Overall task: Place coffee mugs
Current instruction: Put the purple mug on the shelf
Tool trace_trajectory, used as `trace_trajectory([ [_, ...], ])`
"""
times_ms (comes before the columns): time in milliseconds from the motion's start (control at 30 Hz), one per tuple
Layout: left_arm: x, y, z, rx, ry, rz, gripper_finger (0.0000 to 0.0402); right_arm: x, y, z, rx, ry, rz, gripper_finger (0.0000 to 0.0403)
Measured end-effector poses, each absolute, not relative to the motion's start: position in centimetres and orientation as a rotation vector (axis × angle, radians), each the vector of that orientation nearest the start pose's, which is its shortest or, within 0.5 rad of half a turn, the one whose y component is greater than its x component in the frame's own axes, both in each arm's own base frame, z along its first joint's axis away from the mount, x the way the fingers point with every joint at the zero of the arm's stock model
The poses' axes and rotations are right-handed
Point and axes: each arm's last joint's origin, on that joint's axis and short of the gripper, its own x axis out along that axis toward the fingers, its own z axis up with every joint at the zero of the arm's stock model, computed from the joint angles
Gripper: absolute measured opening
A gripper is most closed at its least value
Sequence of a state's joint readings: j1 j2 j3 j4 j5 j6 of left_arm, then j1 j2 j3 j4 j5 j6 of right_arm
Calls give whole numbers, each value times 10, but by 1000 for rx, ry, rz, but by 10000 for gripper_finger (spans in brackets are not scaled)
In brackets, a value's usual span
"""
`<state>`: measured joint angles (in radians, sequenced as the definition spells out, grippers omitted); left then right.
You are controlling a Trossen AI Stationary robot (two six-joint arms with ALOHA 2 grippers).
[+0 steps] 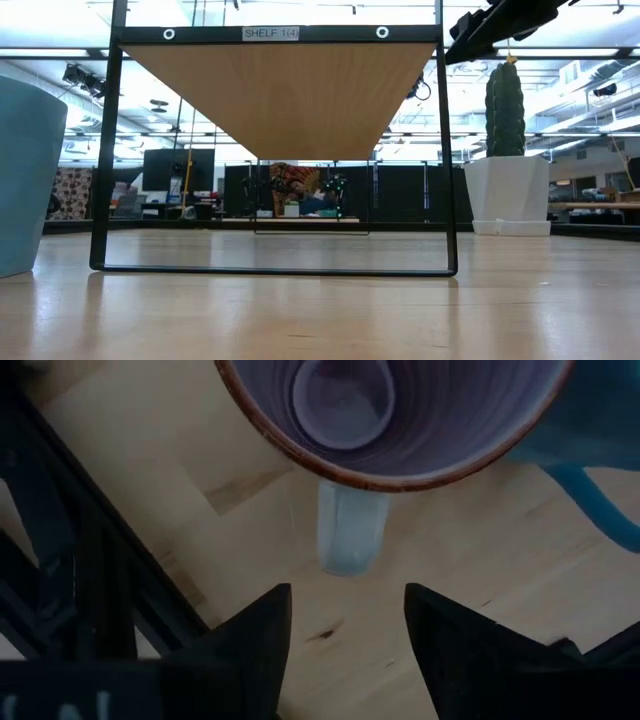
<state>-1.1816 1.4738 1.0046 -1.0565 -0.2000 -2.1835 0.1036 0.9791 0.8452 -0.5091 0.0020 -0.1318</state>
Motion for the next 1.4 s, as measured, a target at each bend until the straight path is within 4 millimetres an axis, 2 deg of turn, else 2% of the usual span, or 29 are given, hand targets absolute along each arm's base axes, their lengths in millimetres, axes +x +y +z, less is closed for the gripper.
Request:
trace_trajectory([
  [133, 99, -221, 209, -805, 1180, 706, 201, 200, 21, 291, -160, 635, 143, 244],
  [267, 99, -213, 191, -786, 1176, 723, 199, 200, 21, 291, -159, 635, 145, 244],
  [433, 108, -208, 178, -785, 1178, 677, 180, 200, 21, 291, -161, 635, 146, 244],
  [733, 120, -203, 177, -755, 1201, 660, 114, 200, 21, 292, -161, 629, 144, 244],
  [933, 124, -199, 178, -723, 1200, 652, 53, 200, 21, 292, -157, 629, 153, 244],
  [1167, 130, -192, 179, -627, 1233, 615, 52, 200, 21, 292, -157, 629, 154, 244],
  [1400, 133, -170, 195, -531, 1219, 597, 52, 200, 21, 292, -158, 630, 155, 244],
])
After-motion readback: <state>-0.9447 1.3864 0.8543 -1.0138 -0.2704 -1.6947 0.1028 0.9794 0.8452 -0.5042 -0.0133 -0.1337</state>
